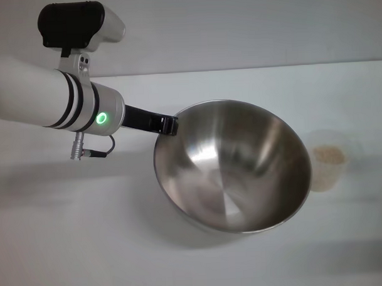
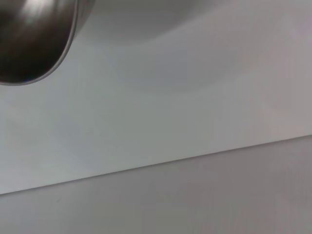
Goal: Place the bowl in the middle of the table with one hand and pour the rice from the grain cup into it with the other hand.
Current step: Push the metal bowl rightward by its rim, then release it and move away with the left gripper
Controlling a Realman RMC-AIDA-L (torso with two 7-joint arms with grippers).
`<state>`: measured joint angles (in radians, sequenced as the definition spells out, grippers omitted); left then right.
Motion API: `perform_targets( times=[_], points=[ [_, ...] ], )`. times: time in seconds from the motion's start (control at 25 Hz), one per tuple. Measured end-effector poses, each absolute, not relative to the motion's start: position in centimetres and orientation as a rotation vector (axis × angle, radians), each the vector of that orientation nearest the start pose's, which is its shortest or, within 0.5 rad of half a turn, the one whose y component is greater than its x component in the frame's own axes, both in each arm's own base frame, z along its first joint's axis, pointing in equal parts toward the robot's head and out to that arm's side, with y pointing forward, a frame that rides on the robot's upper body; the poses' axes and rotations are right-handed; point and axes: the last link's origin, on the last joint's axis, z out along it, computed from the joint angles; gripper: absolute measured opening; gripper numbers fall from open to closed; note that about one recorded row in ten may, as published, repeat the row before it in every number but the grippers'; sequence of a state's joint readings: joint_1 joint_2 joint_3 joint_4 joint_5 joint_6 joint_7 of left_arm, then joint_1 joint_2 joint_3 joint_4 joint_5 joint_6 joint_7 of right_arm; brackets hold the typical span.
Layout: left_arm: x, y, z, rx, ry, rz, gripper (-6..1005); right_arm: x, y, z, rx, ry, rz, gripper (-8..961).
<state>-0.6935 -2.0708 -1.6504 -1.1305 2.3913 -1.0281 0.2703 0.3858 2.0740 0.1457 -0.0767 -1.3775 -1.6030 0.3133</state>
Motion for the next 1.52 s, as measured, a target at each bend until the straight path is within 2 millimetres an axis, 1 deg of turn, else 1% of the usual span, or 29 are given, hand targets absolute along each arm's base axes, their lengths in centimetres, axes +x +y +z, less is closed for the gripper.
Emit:
perform_targets(
  times=[0.84, 1.24, 1.44, 1.52],
  points=[
    [-15.3, 41.3, -4.1, -2.336, -1.185, -0.063, 42, 35.1, 28.2, 7.5, -1.259, 0.316, 0.883, 610],
    [-15.2, 41.5, -4.0, -2.333, -1.180, -0.072, 42, 35.1, 28.2, 7.5, -1.259, 0.316, 0.882, 610],
    [-15.3, 41.6, -3.9, -2.328, -1.177, -0.076, 52, 35.1, 28.2, 7.5, -1.260, 0.315, 0.883, 610],
    [-15.3, 41.7, -3.9, -2.327, -1.173, -0.076, 81, 35.1, 28.2, 7.5, -1.260, 0.314, 0.883, 610]
  ],
)
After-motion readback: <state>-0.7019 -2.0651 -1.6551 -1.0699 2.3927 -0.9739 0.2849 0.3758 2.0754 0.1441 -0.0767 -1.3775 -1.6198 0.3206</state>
